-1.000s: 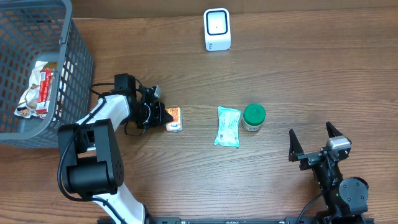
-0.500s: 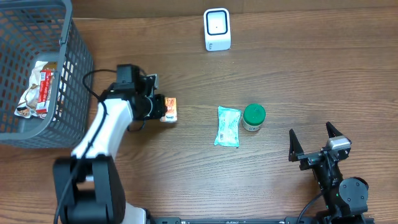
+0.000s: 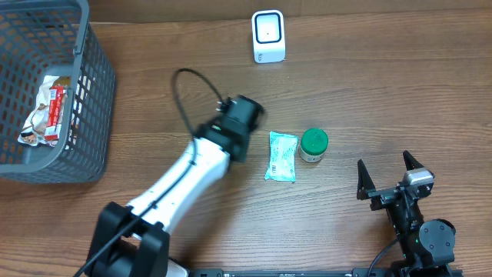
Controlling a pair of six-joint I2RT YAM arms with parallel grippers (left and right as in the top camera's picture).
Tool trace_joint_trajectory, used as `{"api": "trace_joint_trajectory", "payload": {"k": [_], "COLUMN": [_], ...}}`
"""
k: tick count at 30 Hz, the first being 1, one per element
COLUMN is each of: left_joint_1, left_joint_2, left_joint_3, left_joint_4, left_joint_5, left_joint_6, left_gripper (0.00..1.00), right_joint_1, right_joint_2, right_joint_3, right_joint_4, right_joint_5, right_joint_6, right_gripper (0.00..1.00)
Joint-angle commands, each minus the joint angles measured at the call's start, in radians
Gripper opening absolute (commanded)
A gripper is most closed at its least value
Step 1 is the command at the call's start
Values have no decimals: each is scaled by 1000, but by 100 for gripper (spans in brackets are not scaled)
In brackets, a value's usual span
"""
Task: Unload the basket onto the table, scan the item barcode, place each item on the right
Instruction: 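Carry the orange pack right toward the green wipes packet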
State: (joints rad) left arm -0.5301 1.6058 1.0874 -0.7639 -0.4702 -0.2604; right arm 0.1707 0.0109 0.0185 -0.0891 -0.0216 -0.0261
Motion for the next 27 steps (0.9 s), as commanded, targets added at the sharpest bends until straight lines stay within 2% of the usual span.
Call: {"api": "trace_joint_trajectory", "payload": {"k": [1, 8, 15, 27], "left_joint_1": [-115, -206, -230, -231], "left_joint_2": [-7, 47, 183, 241], "left_joint_3": [14, 14, 14, 15], "left_joint_4": [-23, -23, -15, 6], "left_joint_5": [-334, -405, -406, -329], "left_joint_6": [-128, -213, -220, -238], "left_gripper": [4, 4, 4, 7], "right_joint_1": [-3, -3, -3, -3], "right_joint_2": [-8, -8, -8, -8], "right_joint_3": [-10, -10, -10, -10], "right_joint_4": [5, 5, 5, 5], "right_joint_5": [4, 4, 4, 4], "right_joint_6": [-1, -1, -1, -1], "right_gripper": [100, 100, 100, 100]}}
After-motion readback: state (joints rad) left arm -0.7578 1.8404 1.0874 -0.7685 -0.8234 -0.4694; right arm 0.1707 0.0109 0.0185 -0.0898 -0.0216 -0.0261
